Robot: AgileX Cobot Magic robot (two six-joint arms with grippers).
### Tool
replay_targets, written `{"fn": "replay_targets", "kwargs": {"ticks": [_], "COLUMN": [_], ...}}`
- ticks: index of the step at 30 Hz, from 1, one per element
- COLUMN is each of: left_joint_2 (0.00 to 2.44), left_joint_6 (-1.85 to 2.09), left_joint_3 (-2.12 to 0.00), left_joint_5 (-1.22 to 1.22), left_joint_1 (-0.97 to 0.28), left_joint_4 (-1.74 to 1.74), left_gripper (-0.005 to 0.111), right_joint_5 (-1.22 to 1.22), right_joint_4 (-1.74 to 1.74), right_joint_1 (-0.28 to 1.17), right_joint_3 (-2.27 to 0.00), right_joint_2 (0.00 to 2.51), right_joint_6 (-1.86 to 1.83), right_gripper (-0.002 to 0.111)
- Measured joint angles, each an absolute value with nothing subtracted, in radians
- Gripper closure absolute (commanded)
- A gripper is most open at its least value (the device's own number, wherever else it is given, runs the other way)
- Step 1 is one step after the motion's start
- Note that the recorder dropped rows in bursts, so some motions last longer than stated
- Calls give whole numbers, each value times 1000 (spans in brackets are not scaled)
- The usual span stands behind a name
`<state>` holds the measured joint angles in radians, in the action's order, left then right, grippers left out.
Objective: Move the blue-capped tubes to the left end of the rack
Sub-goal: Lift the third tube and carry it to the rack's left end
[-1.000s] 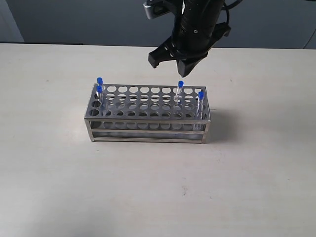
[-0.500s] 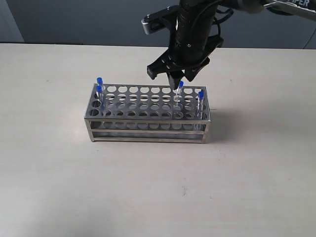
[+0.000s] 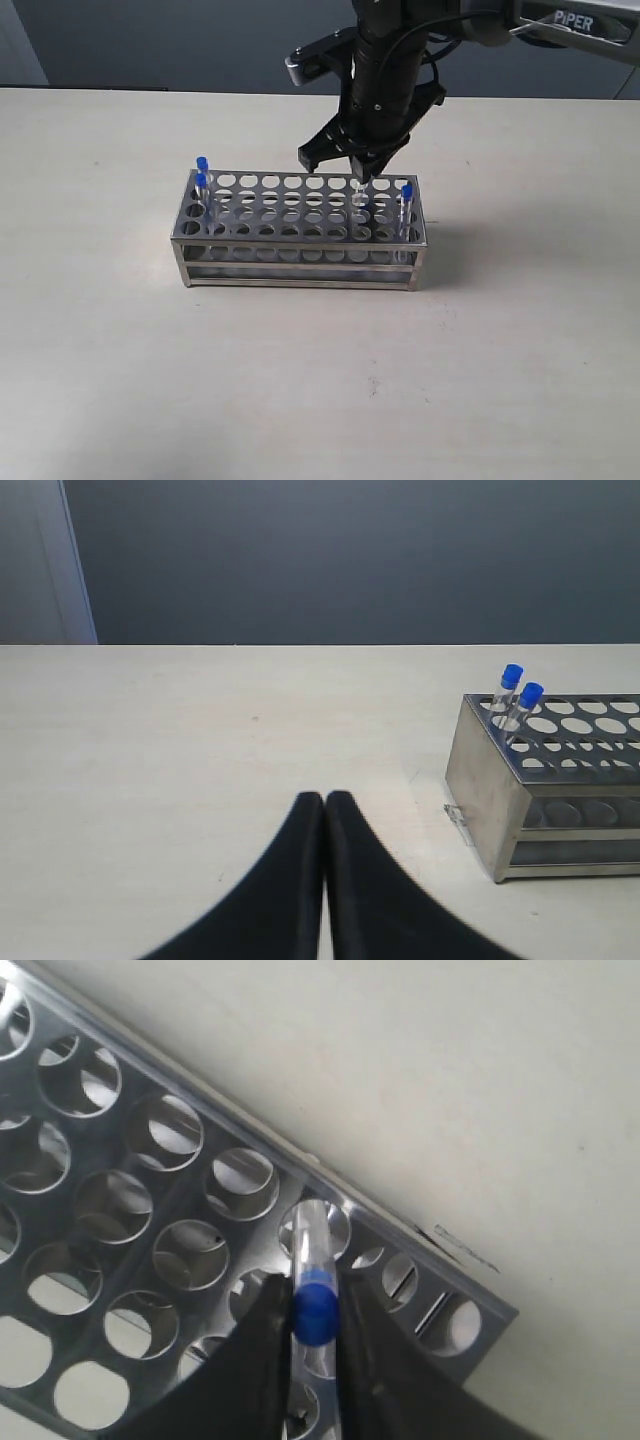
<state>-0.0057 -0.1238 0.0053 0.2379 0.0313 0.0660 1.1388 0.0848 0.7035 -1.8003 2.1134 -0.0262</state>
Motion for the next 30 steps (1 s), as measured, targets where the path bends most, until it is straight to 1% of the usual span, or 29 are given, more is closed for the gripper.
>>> {"fn": "replay_targets", "kwargs": {"ticks": [5, 24, 30], "left_joint_2": [-6, -6, -6], "left_joint_6": [-124, -124, -124], "left_joint_3": [5, 5, 5], "left_joint_5": [238, 238, 238], "left_joint_1": [31, 31, 31], "left_joint_4": [66, 66, 66], "left_gripper": [106, 106, 106], "right_joint_5": [1158, 1194, 1194], "right_joint_4": [87, 50, 42], "right_joint_1": [703, 706, 772], "right_joint_3": [-1800, -1800, -1800], "right_joint_2": [2098, 1891, 1866], "right_joint_6": [-26, -29, -100], "right_gripper": [108, 108, 108]}}
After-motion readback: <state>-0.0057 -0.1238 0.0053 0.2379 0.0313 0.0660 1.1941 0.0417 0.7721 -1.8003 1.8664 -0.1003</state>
